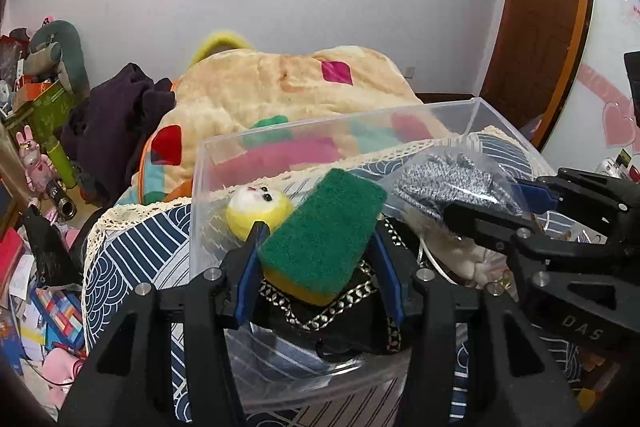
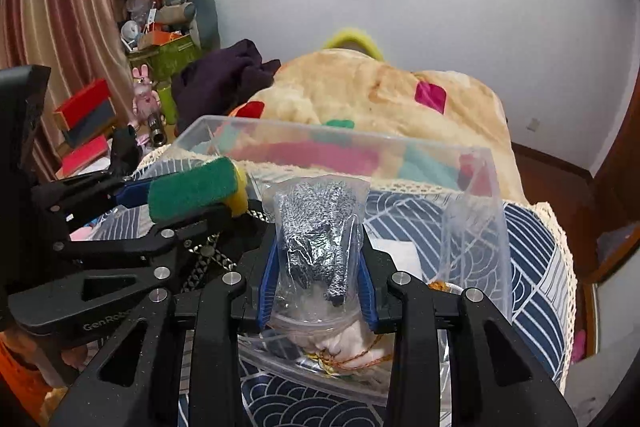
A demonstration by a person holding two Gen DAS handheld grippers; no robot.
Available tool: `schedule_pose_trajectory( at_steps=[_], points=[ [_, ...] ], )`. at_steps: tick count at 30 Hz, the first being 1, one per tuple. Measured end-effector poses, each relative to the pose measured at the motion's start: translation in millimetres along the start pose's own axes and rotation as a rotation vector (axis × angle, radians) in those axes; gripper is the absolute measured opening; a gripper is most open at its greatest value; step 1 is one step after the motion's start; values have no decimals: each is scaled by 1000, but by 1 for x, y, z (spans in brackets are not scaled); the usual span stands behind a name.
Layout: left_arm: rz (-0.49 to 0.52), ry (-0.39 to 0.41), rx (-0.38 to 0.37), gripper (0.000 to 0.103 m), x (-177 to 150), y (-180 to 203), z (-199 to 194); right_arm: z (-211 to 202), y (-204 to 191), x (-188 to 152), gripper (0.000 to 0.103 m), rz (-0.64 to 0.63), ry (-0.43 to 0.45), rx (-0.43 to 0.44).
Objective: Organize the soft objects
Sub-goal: 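Drop green sponge in box with left tool while right drops silver bag, then drop braided cord in box with left tool while right drops green glove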
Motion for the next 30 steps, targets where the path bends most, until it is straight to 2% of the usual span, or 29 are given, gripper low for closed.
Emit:
schedule_pose_trajectory(
  at_steps=[5, 11, 14, 18, 20, 25, 30],
  points=[
    [10, 18, 7, 60, 2, 0, -12, -7, -1, 4, 39, -11, 13, -4],
    [2, 83, 7, 70, 10, -1, -44, -41, -3, 13, 58, -18, 101, 5],
    [1, 119, 14, 72, 12, -3, -63, -59, -1, 16, 61, -14, 144, 14],
    [1, 158, 28, 81, 10, -3, -88, -87, 1, 16, 67, -4, 200, 33],
    [7, 169, 35, 84, 5, -1, -98, -97, 0, 14, 72, -7, 223, 33],
    [18, 170, 52, 91, -18, 4, -115, -114, 1, -5, 75, -27, 247, 32],
    [11, 127, 30, 91, -53, 14, -119, -110, 4, -36, 75, -29, 201, 23]
  ],
)
Point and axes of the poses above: each gripper's, at about its wrist camera, not at the fingertips, and z roughly the way its jaws point, y to its right, x to its top, the point moved 9 cm from there along z, roughly the way its jaws point, and after that the axes turned 15 degrees about z, right-handed, at the moved point
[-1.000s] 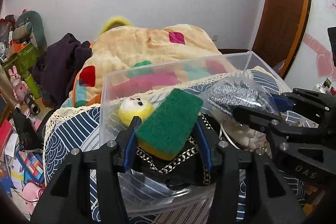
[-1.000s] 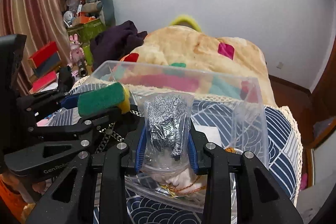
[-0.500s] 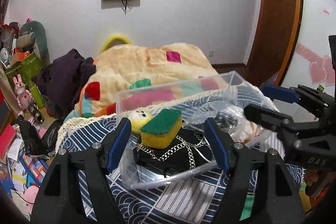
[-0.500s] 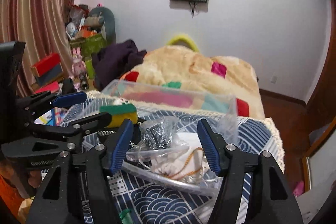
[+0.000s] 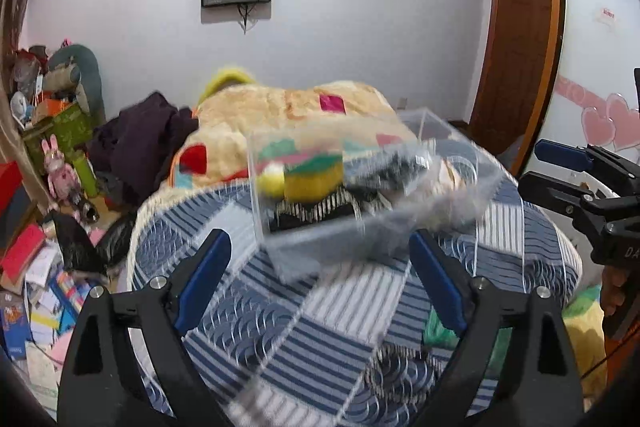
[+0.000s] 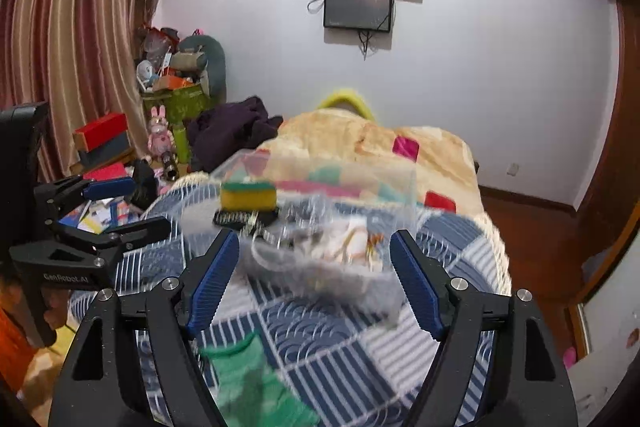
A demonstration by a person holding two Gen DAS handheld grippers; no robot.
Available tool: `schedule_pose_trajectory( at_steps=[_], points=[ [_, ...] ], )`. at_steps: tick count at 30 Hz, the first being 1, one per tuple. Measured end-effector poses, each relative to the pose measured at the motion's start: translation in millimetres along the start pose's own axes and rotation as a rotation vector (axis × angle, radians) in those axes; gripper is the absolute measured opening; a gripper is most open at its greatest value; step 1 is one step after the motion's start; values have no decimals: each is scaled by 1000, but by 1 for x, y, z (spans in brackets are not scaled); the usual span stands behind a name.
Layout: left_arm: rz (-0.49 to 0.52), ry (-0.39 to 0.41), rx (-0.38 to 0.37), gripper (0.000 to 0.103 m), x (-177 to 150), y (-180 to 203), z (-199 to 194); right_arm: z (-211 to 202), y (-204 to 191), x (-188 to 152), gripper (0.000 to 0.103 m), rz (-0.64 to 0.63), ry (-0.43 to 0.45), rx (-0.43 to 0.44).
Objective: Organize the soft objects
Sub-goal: 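Drop braided cord in box with left tool while right drops green glove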
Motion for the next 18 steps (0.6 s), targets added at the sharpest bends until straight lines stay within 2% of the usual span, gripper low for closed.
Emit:
schedule_pose_trajectory(
  at_steps=[10, 12, 16, 18],
  points=[
    [-4, -135, -56, 90, -73, 31, 13, 12, 3, -72, 75, 36, -166, 16],
    [-11, -149, -70, 79, -81, 36, 16, 15, 3, -83, 75, 42, -198, 21],
    [-37, -167, -111, 64, -91, 45, 21, 22, 1, -104, 75, 42, -256, 35],
    [-38, -171, -140, 46, -94, 51, 26, 25, -2, -111, 70, 23, -276, 39]
  ],
)
Point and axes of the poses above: each gripper's, at about its wrist camera, not at the fingertips, and z roughly the way its jaws point, y to its right, x to its top, the point moved 9 cm from there along z, roughly the way its jaws point, and after that the axes turned 15 degrees about z, right-handed, at the moved point
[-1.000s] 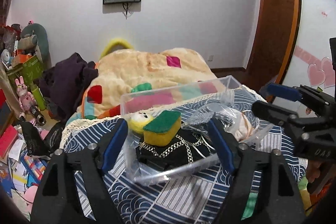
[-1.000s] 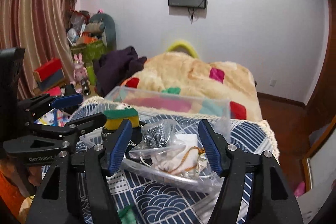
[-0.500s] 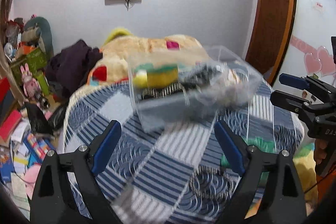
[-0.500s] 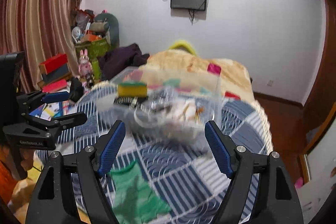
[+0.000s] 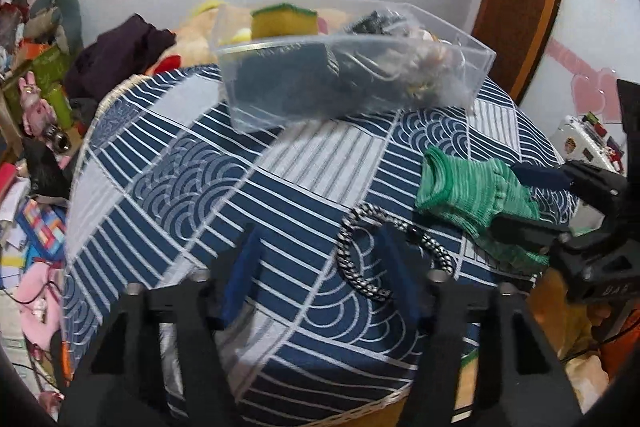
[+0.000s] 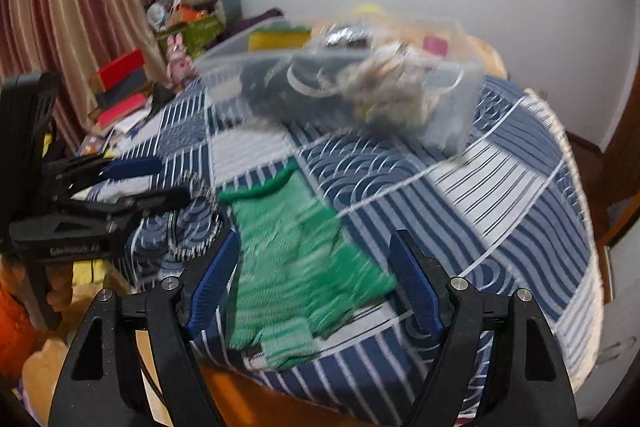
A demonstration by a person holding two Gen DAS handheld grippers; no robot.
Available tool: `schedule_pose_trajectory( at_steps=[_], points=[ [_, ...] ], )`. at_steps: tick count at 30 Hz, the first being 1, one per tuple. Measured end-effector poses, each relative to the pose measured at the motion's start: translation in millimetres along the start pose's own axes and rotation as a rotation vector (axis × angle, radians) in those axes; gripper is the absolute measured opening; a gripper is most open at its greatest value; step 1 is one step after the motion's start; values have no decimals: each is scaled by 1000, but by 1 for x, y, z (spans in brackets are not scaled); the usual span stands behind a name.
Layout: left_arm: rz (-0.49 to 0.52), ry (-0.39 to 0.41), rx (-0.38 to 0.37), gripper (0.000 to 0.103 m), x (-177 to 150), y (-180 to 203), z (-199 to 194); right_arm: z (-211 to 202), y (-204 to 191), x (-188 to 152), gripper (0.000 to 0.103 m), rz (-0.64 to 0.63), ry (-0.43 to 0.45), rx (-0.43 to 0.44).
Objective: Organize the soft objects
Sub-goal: 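Drop braided cord in box with left tool while right drops green glove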
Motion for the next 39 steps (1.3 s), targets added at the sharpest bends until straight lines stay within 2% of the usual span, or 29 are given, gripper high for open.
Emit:
schedule_pose_trajectory(
  at_steps=[4, 6, 8, 12, 19, 33, 39],
  points=[
    [27, 9, -4, 28, 0, 7, 5, -1, 0, -3, 52, -6, 12, -10],
    [30, 13, -17, 10, 1, 10, 5, -3, 1, -2, 45, 3, 16, -2],
    [28, 18, -19, 7, 2, 10, 4, -5, 1, -1, 38, 8, 23, 6],
    [16, 42, -11, 7, 6, 6, -5, -14, 1, 3, 33, 2, 54, -2],
    [8, 111, 21, 7, 25, -6, -29, -35, 6, 23, 33, 26, 129, -8],
    [21, 295, 107, 7, 108, -26, -66, -73, 16, 91, 33, 93, 330, -18],
    [23, 335, 122, 7, 138, -31, -64, -75, 17, 116, 33, 113, 385, -21]
  ],
)
Point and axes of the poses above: each gripper's, at about its wrist camera, not at the fingertips, and z roughly the way its jaws point, y to its right, x to its top, the point moved 9 cm from there along z, roughly the way its jaws point, and after that the axes turned 15 degrees about z, right-handed, at the moved point
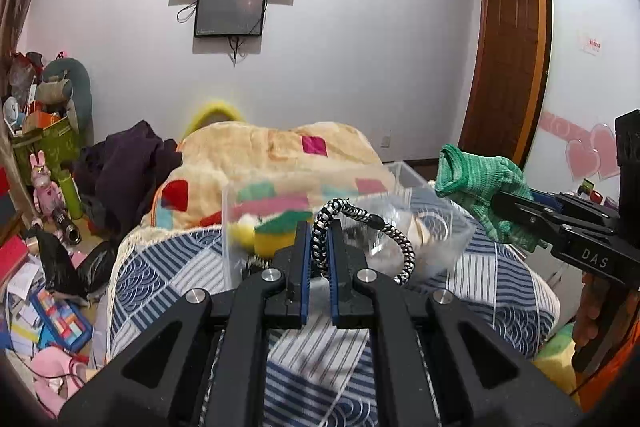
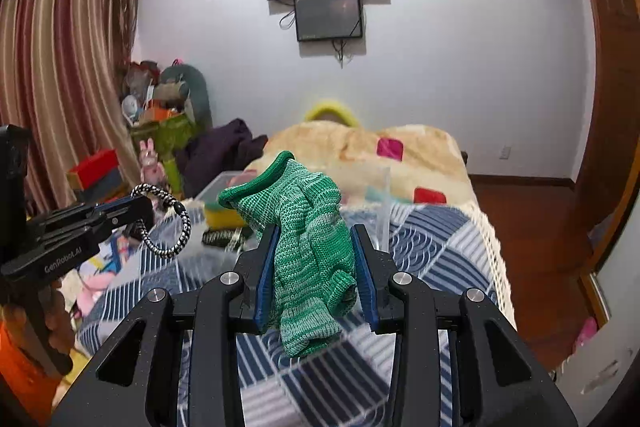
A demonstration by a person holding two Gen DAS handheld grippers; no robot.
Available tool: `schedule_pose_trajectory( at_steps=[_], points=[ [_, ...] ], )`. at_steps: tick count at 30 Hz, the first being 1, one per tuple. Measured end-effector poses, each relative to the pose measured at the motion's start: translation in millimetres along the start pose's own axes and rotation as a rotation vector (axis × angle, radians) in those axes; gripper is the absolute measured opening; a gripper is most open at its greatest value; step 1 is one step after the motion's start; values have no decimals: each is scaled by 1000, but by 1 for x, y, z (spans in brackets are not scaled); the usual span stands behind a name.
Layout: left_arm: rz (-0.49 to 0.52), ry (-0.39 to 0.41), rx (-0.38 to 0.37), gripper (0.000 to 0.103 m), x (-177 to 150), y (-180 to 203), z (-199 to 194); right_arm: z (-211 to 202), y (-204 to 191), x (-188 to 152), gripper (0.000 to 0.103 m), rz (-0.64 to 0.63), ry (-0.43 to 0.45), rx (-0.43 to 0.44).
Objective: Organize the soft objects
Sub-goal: 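Drop braided cord in box with left tool while right drops green glove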
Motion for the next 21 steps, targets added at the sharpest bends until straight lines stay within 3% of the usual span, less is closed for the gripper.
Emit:
schedule_pose_trajectory(
  at_steps=[9, 21],
  points=[
    [-31, -19, 13, 7, 12, -5, 37, 27, -1, 11, 33, 15, 0, -32],
    [-42, -149, -20, 7, -20, 0, 98, 66, 11, -21, 33, 36, -138, -58]
  ],
)
Point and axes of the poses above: each gripper's, at about its wrist camera, not at the fingertips, and z roughly the way its jaws point, y to its right, x to its top, the point moved 9 cm from there along z, roughly the way its jaws point, and after that the axes turned 15 degrees about z, right-handed, at the moved point
